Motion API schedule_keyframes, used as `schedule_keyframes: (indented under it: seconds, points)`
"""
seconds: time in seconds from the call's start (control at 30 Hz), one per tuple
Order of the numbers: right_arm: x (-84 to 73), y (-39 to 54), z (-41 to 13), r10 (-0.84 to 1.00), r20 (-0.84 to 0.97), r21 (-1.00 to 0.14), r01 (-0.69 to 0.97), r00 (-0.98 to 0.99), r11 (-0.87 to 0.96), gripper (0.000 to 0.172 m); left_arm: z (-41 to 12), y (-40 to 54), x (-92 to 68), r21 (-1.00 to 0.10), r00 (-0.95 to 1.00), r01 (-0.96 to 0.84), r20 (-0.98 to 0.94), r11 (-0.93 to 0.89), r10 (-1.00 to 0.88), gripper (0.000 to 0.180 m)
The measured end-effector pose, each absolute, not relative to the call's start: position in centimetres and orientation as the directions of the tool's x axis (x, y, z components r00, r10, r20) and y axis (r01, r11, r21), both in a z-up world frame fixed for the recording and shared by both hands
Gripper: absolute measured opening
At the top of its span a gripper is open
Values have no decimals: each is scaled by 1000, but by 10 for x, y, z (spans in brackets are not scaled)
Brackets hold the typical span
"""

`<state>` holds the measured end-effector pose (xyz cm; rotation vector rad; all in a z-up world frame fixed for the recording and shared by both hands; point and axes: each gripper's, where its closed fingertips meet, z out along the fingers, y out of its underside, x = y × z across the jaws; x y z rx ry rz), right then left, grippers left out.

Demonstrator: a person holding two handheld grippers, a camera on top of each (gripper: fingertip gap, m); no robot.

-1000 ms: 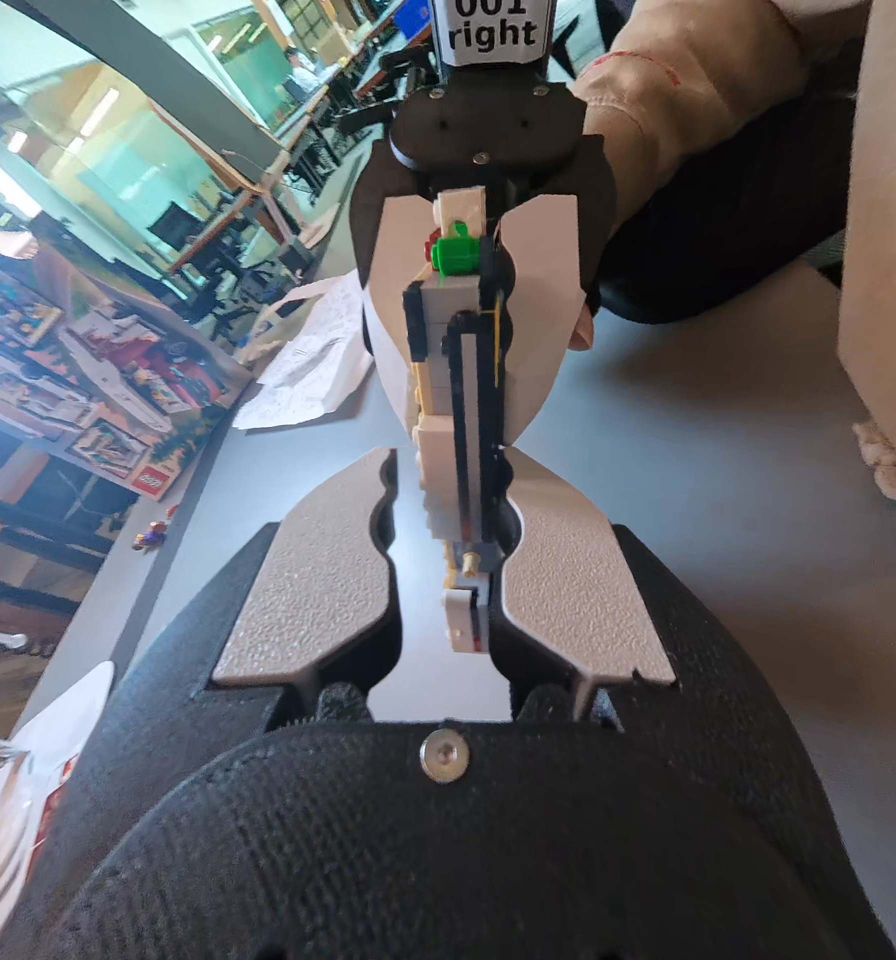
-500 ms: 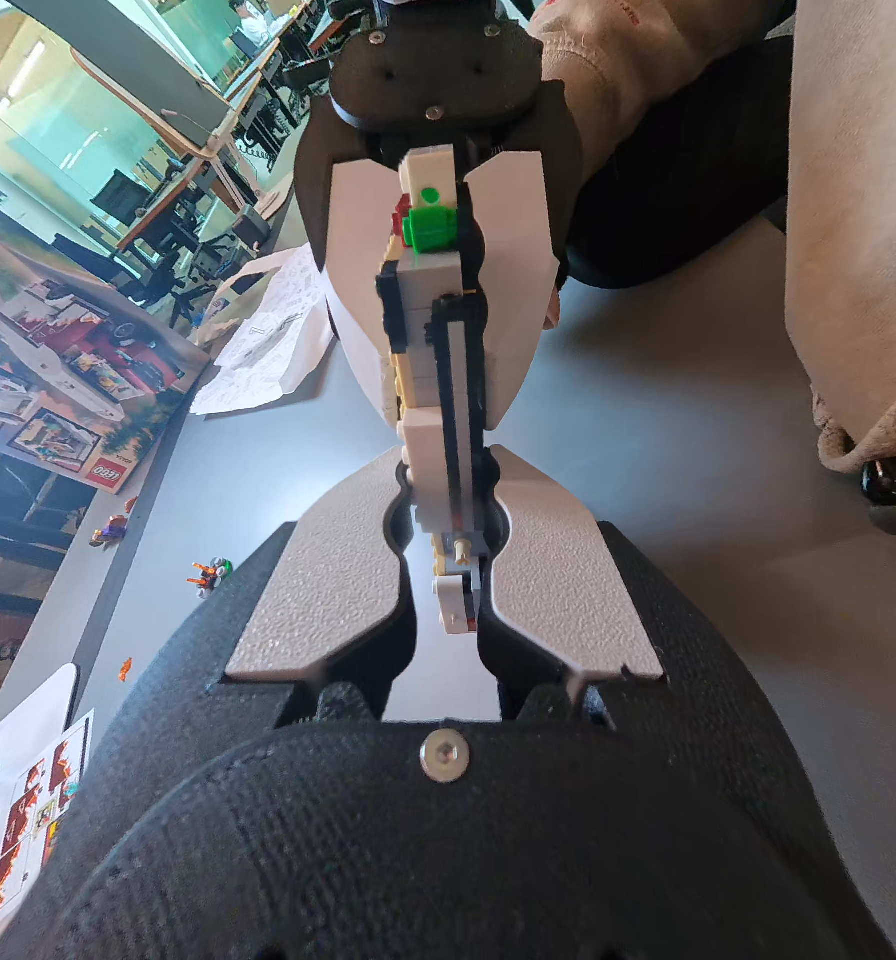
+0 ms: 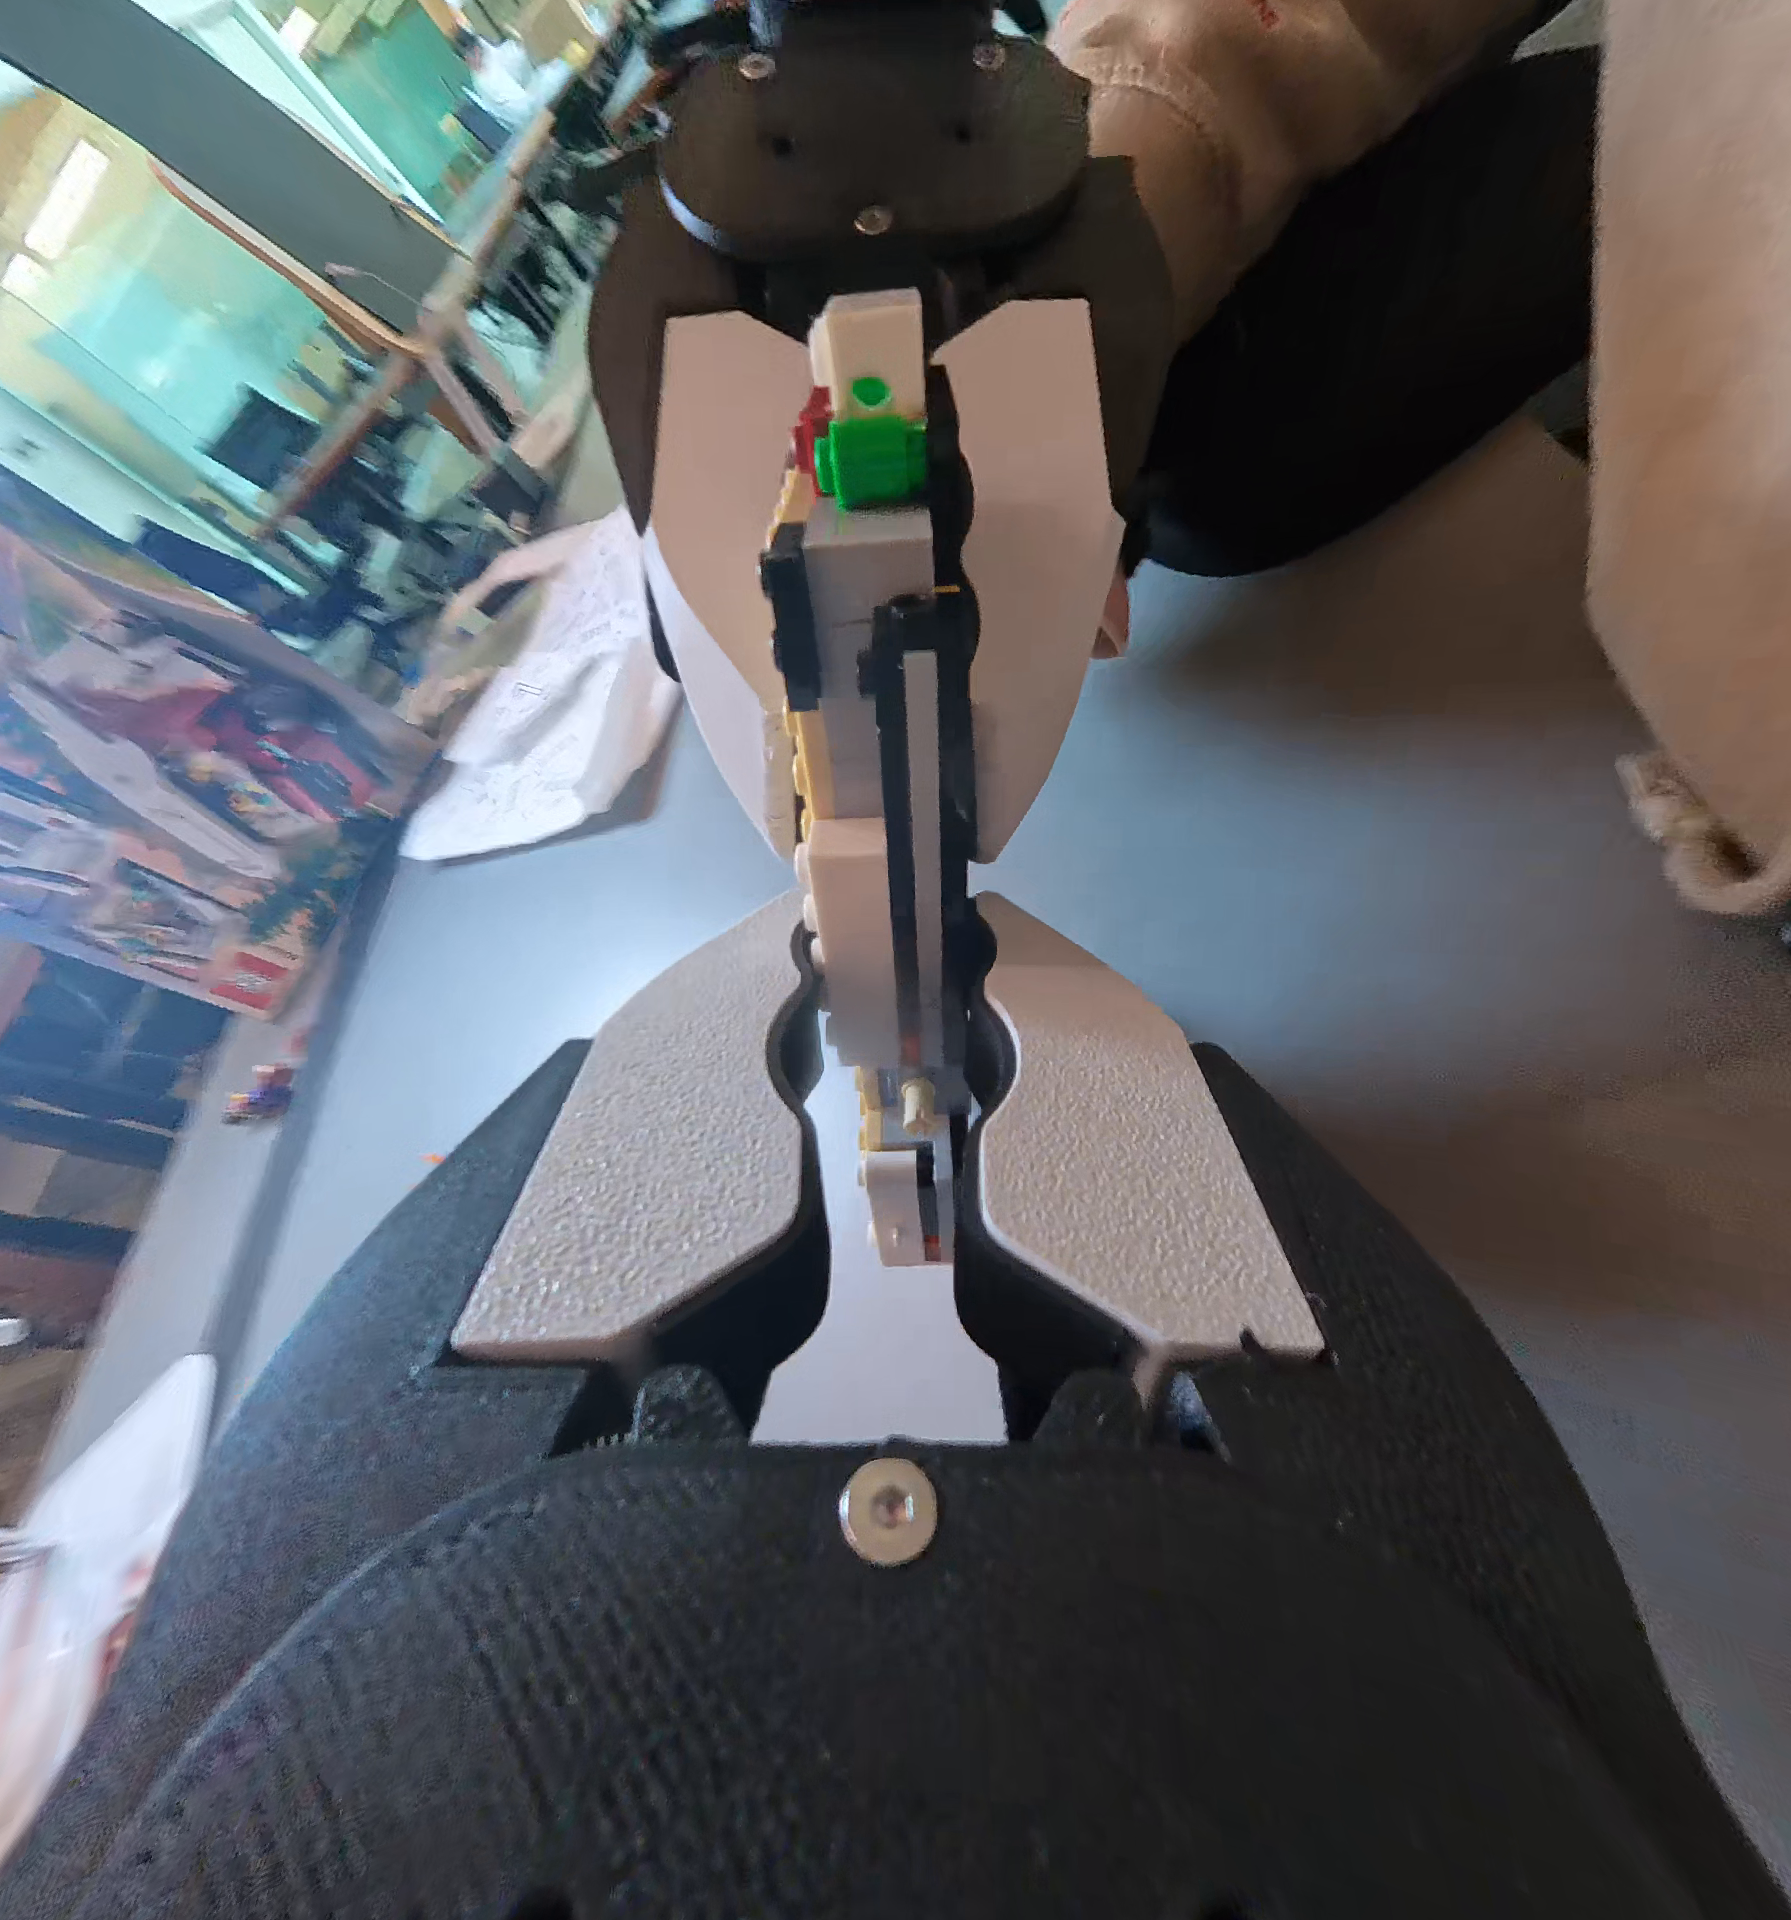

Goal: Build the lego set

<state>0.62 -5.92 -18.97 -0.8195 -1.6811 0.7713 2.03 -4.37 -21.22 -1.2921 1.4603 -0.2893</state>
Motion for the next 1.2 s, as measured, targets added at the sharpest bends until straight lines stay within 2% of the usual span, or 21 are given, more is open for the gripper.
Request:
schedule_keyframes:
  seconds: [0.17,0.4,0.53,0.6,0.67,0.77,0.9,0.97,1.03,1.1,1.2]
  points:
    - [3,-44,-173,668,739,-658,120,-89,743,24,-186,-25,9,-632,282,-601,-741,490,-610,25]
    - [12,-35,-155,618,786,-610,162,0,775,35,-169,-10,-20,-405,244,-742,-905,534,-347,25]
    - [7,-42,-156,537,843,-526,206,3,825,33,-168,-9,-20,-365,224,-753,-924,547,-309,25]
    - [4,-42,-156,484,875,-474,220,9,853,25,-171,-9,-19,-357,212,-758,-926,545,-313,25]
    - [2,-39,-160,487,873,-471,252,-2,845,24,-175,-4,-23,-395,235,-759,-907,518,-348,29]
    - [2,-26,-172,462,887,-430,339,-15,837,24,-181,5,-36,-478,294,-766,-855,429,-428,46]
    - [6,10,-194,393,918,-313,515,-50,798,24,-188,3,-50,-686,438,-664,-680,298,-588,47]
    - [8,27,-209,368,924,-237,604,-101,761,25,-194,1,-51,-751,477,-621,-591,226,-651,45]
    - [6,37,-222,355,924,-182,654,-141,734,25,-202,-1,-49,-774,483,-607,-539,179,-690,43]
    - [0,38,-230,349,923,-152,679,-163,718,24,-215,0,-47,-739,454,-654,-555,161,-697,43]
    - [-14,31,-242,388,901,-153,694,-194,703,26,-233,-2,-42,-708,416,-694,-542,130,-730,43]
